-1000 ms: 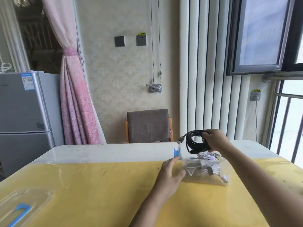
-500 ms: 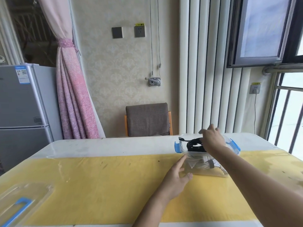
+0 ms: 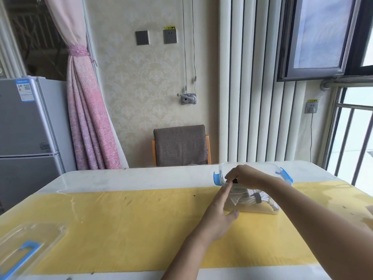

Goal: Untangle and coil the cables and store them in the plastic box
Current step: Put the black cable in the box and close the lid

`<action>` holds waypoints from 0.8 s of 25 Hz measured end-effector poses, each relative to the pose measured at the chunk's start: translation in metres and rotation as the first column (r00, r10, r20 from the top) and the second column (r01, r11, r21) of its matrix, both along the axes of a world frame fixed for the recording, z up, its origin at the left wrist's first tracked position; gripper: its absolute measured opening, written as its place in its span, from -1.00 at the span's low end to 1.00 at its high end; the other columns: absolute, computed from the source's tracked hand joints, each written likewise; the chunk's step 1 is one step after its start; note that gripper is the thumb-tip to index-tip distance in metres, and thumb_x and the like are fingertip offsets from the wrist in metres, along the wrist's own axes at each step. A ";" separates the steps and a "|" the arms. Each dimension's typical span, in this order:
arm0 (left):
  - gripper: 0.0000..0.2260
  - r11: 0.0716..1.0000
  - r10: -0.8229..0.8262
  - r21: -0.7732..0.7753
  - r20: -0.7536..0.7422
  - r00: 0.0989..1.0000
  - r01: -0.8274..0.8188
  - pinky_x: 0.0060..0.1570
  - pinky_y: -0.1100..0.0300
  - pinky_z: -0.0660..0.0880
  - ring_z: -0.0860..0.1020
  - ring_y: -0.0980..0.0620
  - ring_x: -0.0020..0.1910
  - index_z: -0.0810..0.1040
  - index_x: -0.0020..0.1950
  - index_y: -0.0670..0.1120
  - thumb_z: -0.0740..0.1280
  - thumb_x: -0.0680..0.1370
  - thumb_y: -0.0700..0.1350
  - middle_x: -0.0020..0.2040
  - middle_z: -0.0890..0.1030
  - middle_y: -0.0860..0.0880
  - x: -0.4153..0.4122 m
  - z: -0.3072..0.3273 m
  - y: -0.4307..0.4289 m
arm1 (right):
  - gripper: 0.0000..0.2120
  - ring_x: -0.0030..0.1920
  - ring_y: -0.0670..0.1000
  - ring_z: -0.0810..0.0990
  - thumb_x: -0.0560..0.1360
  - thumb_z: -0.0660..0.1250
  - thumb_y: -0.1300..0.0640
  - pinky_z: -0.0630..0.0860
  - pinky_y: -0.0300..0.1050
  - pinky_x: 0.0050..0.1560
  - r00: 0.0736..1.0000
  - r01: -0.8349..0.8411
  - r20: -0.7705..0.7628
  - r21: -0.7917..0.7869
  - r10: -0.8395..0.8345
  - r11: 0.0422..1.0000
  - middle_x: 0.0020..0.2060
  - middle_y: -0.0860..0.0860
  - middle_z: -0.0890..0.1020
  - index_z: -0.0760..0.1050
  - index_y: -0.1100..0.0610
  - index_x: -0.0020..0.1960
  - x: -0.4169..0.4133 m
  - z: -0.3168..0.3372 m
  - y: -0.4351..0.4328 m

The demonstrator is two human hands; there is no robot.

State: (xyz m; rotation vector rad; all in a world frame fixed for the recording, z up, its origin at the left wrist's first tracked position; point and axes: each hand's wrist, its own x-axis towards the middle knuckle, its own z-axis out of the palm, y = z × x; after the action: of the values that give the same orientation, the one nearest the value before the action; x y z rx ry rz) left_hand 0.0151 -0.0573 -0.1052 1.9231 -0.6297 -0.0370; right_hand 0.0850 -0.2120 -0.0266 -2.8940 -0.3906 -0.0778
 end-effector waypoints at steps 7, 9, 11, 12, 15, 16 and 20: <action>-0.55 0.996 0.079 -0.033 -0.083 0.993 -0.082 0.20 0.31 0.37 0.43 0.19 0.21 0.30 0.43 0.12 0.27 0.57 -0.16 0.25 0.44 0.17 -0.003 0.009 0.008 | -0.79 0.03 -0.10 0.46 0.48 0.33 -0.10 0.41 -0.12 0.05 0.923 -0.042 0.381 0.221 -0.047 0.974 -0.04 -0.16 0.56 0.64 -0.03 0.00 -0.052 -0.035 -0.014; -0.71 0.990 0.133 -0.023 -0.109 0.985 -0.136 0.10 0.40 0.39 0.50 0.15 0.13 0.46 0.29 0.01 0.27 0.57 -0.17 0.18 0.53 0.06 -0.008 0.009 0.016 | -0.85 0.00 -0.05 0.51 0.45 0.41 0.03 0.42 -0.08 0.02 0.922 -0.001 0.378 0.223 -0.086 0.975 -0.04 -0.12 0.60 0.64 0.02 0.00 -0.061 -0.038 -0.016; -0.85 0.979 0.205 0.014 -0.110 0.973 -0.205 -0.02 0.47 0.39 0.53 0.15 0.04 0.55 0.07 0.03 0.28 0.56 -0.16 0.04 0.59 0.09 -0.017 0.006 0.029 | -0.92 -0.06 0.07 0.59 0.43 0.38 0.24 0.44 -0.06 -0.07 0.915 0.009 0.384 0.280 -0.121 0.960 -0.09 0.01 0.65 0.64 0.15 -0.09 -0.065 -0.036 -0.014; -0.87 0.969 0.246 0.037 -0.097 0.964 -0.243 -0.09 0.48 0.39 0.54 0.15 0.00 0.56 -0.04 0.06 0.28 0.55 -0.16 -0.03 0.59 0.11 -0.022 0.005 0.039 | -0.92 -0.09 0.10 0.59 0.43 0.36 0.29 0.44 -0.06 -0.09 0.916 0.004 0.381 0.299 -0.123 0.954 -0.12 0.04 0.65 0.63 0.19 -0.13 -0.068 -0.035 -0.012; -0.85 0.923 0.371 0.118 -0.030 0.928 -0.365 -0.12 0.39 0.39 0.54 0.14 -0.04 0.54 -0.17 0.07 0.29 0.53 -0.16 -0.09 0.60 0.11 -0.035 0.007 0.080 | -0.92 -0.15 0.11 0.57 0.43 0.34 0.30 0.47 0.01 -0.10 0.921 -0.087 0.388 0.271 -0.027 0.959 -0.17 0.07 0.63 0.61 0.20 -0.17 -0.080 -0.038 -0.001; -0.86 0.900 0.417 0.140 0.004 0.909 -0.413 -0.10 0.36 0.38 0.54 0.14 -0.02 0.53 -0.17 0.06 0.29 0.53 -0.16 -0.09 0.60 0.11 -0.039 0.010 0.096 | -0.92 -0.17 0.11 0.57 0.44 0.34 0.29 0.48 0.05 -0.12 0.914 -0.129 0.404 0.250 0.017 0.960 -0.18 0.07 0.62 0.60 0.20 -0.18 -0.085 -0.039 0.005; -0.90 0.771 0.567 0.247 0.156 0.809 -0.587 -0.05 0.34 0.33 0.52 0.10 0.04 0.52 -0.11 0.00 0.33 0.50 -0.21 0.00 0.59 0.06 -0.061 0.012 0.163 | -0.89 -0.21 0.09 0.54 0.44 0.31 0.30 0.48 0.05 -0.19 0.880 -0.271 0.448 0.202 0.157 0.941 -0.24 0.03 0.59 0.59 0.16 -0.20 -0.115 -0.042 0.048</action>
State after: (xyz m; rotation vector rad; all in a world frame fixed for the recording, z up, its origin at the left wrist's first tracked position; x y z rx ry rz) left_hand -0.0457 0.1058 -0.0934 2.3381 -0.0453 0.3563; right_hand -0.0303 -0.1641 -0.0690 -2.5358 -0.7176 -0.6827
